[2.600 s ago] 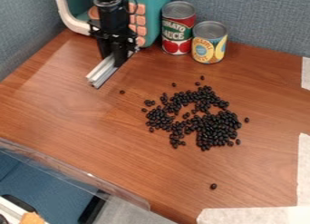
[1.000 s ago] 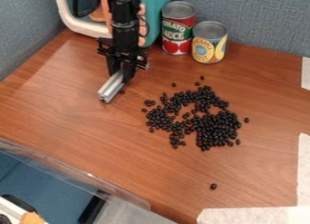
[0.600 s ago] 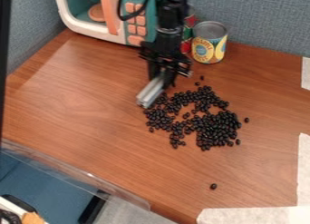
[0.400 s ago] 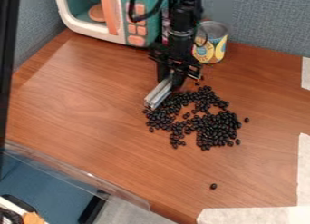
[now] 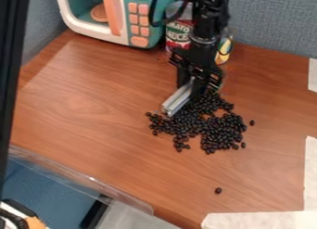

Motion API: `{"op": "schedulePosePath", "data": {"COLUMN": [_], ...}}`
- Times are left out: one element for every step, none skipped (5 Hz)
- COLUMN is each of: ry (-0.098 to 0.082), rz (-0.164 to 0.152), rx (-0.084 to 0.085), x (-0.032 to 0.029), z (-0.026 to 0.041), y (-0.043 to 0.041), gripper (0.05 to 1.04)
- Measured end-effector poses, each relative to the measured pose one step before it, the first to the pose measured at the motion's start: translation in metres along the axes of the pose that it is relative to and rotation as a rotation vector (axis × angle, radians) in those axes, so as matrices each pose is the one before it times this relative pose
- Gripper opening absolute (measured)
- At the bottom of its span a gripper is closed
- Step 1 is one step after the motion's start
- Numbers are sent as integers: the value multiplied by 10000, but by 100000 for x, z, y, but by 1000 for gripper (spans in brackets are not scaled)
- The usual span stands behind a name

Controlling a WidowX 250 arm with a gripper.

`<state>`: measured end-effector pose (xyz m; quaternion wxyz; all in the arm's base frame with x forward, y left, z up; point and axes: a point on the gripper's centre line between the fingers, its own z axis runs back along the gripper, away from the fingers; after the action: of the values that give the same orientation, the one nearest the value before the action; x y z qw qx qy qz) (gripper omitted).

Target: Sweep into pile

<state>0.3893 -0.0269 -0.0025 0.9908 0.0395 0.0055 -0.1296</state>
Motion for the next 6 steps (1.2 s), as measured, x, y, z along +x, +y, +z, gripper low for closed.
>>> {"op": "schedulePosePath", "data": {"ry": [-86, -118, -130, 18, 6, 0], "rz": [-317, -529, -495, -231, -157, -60], "rx": [-39, -61, -59, -14, -13, 1], "x": [322, 533, 746, 345, 294, 38], "z": [146, 209, 274, 161, 21, 66], "y": [-1060, -1925, -1899, -753, -527, 12], "gripper": [369, 369, 369, 369, 369, 369]}}
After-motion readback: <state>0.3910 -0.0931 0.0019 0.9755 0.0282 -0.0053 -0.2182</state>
